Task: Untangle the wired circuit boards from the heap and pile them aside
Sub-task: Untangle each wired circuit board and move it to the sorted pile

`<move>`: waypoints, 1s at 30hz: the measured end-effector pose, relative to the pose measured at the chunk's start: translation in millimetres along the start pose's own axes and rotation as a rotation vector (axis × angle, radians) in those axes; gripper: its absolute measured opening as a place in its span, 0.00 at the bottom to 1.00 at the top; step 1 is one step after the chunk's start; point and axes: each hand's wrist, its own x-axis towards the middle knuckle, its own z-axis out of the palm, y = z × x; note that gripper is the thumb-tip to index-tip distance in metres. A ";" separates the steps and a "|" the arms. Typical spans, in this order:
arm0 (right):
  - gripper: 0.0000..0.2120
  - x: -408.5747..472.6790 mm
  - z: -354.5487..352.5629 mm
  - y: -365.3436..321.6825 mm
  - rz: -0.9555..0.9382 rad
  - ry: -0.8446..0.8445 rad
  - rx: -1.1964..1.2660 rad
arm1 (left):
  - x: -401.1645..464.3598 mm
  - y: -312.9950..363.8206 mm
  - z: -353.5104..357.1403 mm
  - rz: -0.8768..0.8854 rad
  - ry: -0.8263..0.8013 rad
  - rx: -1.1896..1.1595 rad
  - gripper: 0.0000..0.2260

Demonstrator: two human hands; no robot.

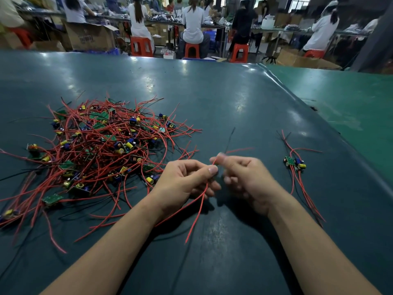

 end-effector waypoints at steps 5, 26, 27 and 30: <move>0.12 0.8 1.9 0.3 -0.054 -0.059 0.143 | 1.0 0.5 -2.1 -0.018 -0.063 0.014 0.10; 0.05 5.4 6.2 8.8 -0.316 0.232 -0.098 | 3.4 11.7 -4.4 0.058 0.155 -0.422 0.12; 0.04 4.0 12.4 10.8 -0.340 0.147 -0.190 | 4.1 12.9 -6.4 0.061 0.178 -0.462 0.15; 0.10 -0.6 19.8 10.8 -0.409 0.017 -0.338 | 5.0 15.0 -10.7 0.056 0.218 -0.521 0.14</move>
